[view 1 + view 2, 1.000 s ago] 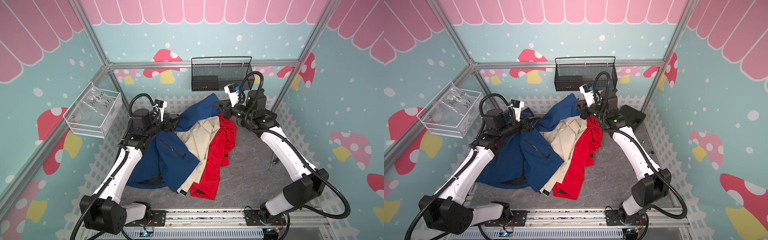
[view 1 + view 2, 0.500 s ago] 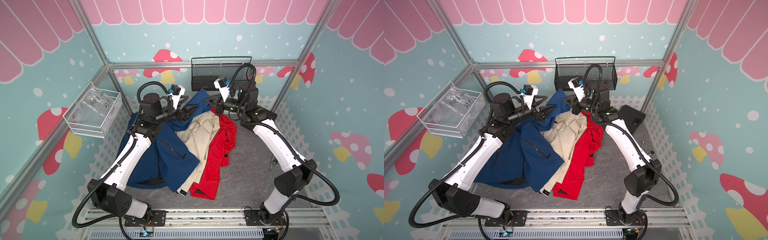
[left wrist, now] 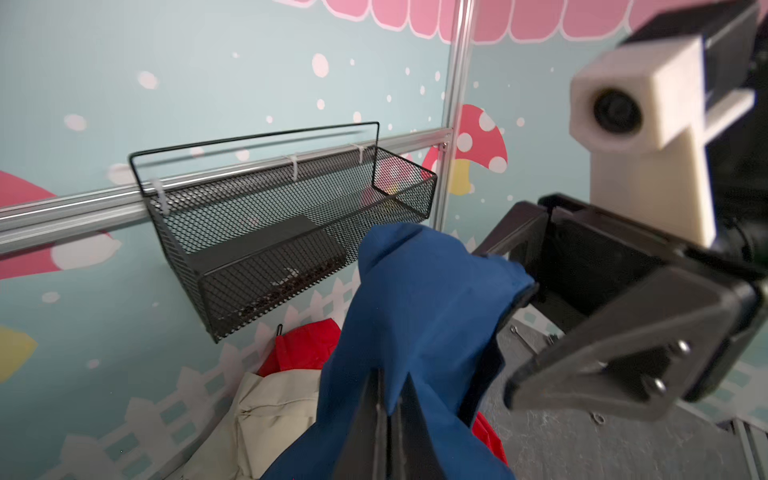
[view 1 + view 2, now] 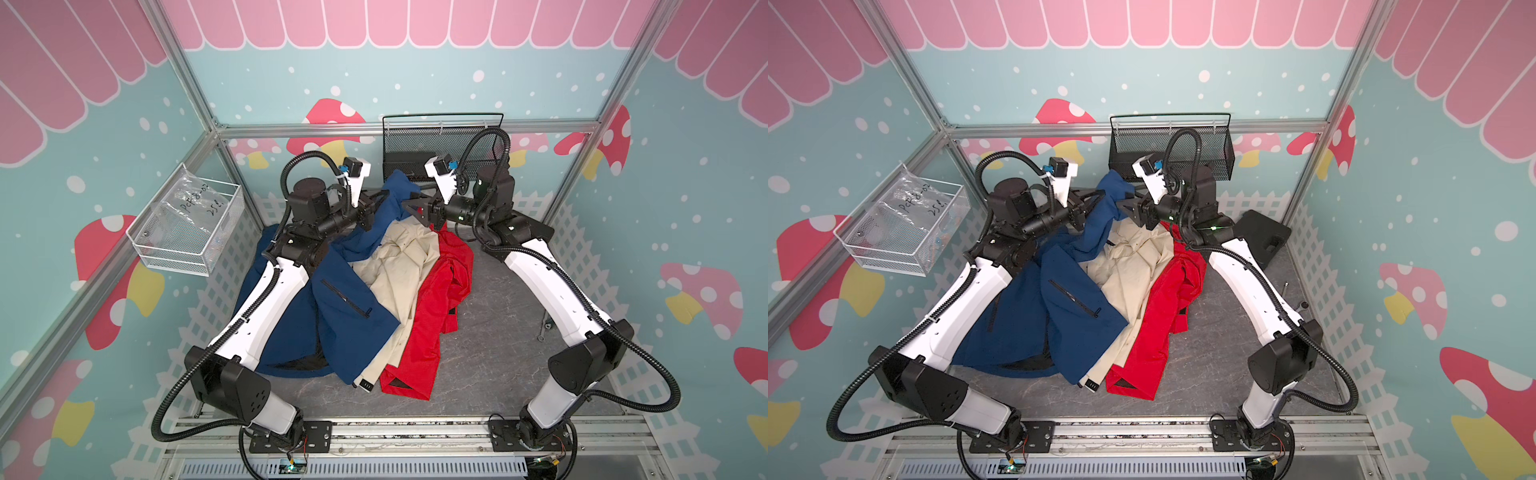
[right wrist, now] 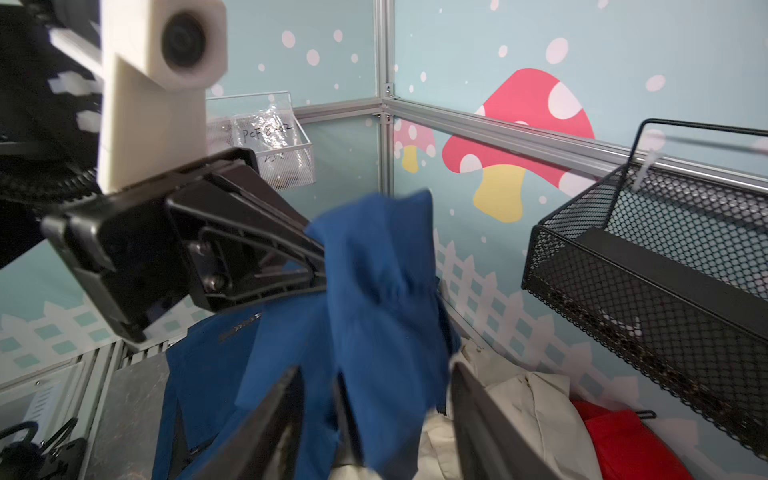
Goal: Unzip the jacket
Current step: Adjust the jacket at the center of the board.
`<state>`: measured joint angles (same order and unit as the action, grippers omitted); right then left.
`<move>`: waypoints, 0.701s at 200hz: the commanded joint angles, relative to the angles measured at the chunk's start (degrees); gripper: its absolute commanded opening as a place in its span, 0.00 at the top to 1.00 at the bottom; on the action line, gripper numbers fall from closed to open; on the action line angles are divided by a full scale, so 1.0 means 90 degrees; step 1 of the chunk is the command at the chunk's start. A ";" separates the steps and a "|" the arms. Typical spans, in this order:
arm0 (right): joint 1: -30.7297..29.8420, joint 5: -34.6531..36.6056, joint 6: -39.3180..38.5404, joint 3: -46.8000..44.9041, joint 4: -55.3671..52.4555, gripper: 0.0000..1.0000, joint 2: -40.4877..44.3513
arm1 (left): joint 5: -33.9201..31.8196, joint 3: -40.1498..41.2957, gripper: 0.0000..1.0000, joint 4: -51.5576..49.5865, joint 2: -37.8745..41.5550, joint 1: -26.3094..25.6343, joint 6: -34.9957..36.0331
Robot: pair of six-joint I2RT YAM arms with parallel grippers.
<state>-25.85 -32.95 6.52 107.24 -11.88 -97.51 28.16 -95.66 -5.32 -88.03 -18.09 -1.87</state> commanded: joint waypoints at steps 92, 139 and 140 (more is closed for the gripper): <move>0.0341 0.0298 0.0223 -0.2748 0.0636 0.06 0.1280 | -0.3474 0.0649 1.00 0.0231 0.1642 0.0794 -0.2002; 0.0430 0.0225 0.0267 -0.3322 0.0692 0.06 0.1305 | -0.4186 0.3073 1.00 -0.0726 0.3490 0.1109 -0.1994; 0.0430 0.0219 0.0264 -0.3327 0.0694 0.06 0.1304 | -0.4214 0.3101 1.00 -0.0765 0.3520 0.1115 -0.1987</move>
<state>-22.55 -29.63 9.47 79.05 -7.20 -86.94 -3.66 -74.15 -5.85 -62.00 -8.58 -19.05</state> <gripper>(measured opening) 0.943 0.047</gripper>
